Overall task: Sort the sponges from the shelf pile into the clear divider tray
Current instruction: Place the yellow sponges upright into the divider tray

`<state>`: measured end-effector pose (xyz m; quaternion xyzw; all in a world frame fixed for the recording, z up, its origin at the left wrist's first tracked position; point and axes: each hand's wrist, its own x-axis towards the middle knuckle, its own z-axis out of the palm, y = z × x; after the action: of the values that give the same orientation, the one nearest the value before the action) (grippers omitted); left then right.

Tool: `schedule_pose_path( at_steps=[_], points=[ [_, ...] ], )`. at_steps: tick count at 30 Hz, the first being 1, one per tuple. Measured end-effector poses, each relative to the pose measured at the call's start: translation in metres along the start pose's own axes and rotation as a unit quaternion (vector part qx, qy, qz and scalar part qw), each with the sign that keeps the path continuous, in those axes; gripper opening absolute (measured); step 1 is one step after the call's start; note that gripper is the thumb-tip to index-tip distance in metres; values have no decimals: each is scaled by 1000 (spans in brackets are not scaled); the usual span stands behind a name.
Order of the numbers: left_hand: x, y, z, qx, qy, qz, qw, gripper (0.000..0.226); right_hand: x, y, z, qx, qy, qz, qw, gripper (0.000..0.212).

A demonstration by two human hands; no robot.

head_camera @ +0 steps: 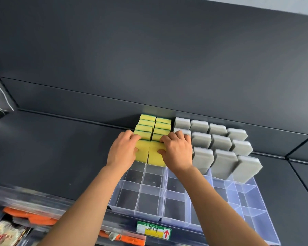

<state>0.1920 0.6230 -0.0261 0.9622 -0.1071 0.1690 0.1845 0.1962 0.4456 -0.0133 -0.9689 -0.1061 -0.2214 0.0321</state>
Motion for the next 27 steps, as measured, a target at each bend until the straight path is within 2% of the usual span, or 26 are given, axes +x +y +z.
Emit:
schedule_pose_path(
  at_steps=[15, 21, 27],
  points=[
    [-9, 12, -2, 89, 45, 33, 994, 53, -22, 4, -12, 36, 70, -12, 997, 44],
    [-18, 45, -6, 80, 64, 94, 990, 42, -54, 33, -35, 23, 87, 25, 996, 48],
    [-26, 109, -1, 65, 59, 156, 984, 51, -103, 78, -62, 21, 72, 87, 993, 47]
  ],
)
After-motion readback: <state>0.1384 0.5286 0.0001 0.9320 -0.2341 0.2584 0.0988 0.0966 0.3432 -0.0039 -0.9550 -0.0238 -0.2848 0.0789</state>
